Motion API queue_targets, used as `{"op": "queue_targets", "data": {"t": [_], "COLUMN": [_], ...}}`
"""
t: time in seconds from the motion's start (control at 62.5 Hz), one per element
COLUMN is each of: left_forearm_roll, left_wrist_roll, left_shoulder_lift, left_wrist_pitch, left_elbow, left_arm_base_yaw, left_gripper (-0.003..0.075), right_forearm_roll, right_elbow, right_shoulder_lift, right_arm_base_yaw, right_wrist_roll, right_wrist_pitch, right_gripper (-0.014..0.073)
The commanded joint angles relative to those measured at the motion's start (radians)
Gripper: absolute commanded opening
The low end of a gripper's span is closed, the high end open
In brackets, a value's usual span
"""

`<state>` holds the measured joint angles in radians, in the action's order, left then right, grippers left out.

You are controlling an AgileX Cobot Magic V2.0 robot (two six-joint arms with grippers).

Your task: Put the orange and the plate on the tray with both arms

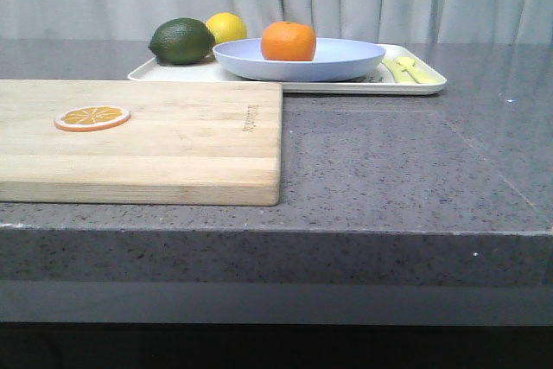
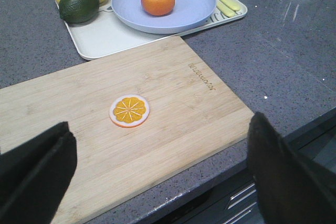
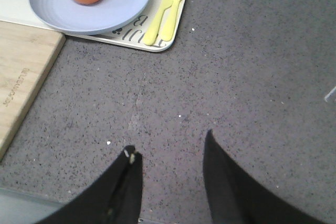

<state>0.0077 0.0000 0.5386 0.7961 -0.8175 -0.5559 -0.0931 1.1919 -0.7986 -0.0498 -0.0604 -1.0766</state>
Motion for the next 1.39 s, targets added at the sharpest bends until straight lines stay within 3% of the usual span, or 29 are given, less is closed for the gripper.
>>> {"op": "queue_targets", "data": {"t": [0.0,0.4,0.721,0.833,1.089,1.265,1.377], "left_forearm_roll": [-0.008,-0.008,-0.008,-0.008,-0.008,-0.008,-0.008], "left_wrist_roll": [-0.01,-0.01,-0.01,-0.01,-0.01,-0.01,-0.01], "left_shoulder_lift": [0.002,0.002,0.002,0.002,0.002,0.002,0.002], "left_wrist_pitch": [-0.083,-0.081,-0.075,-0.074,-0.074,-0.074,-0.074], "left_elbow": [-0.027,-0.027,-0.027,-0.025,-0.025,-0.025,-0.025], "left_arm_base_yaw": [0.002,0.002,0.002,0.002,0.002,0.002,0.002], "left_gripper": [0.064,0.064,0.0631,0.0542,0.0174,-0.0018,-0.002], "right_forearm_roll": [0.009,-0.051,-0.051,-0.051,-0.051,-0.051,-0.051], "right_elbow": [-0.053,-0.317,-0.384,-0.392,-0.392,-0.392,-0.392], "right_shoulder_lift": [0.099,0.421,0.468,0.468,0.468,0.468,0.468], "right_arm_base_yaw": [0.001,0.002,0.002,0.002,0.002,0.002,0.002], "right_wrist_roll": [-0.024,-0.009,-0.008,-0.008,-0.008,-0.008,-0.008], "right_wrist_pitch": [0.099,0.084,0.072,0.069,0.065,0.066,0.059], "right_gripper": [0.0313,0.0313,0.029,0.018,-0.0102,-0.0118,-0.0118]}}
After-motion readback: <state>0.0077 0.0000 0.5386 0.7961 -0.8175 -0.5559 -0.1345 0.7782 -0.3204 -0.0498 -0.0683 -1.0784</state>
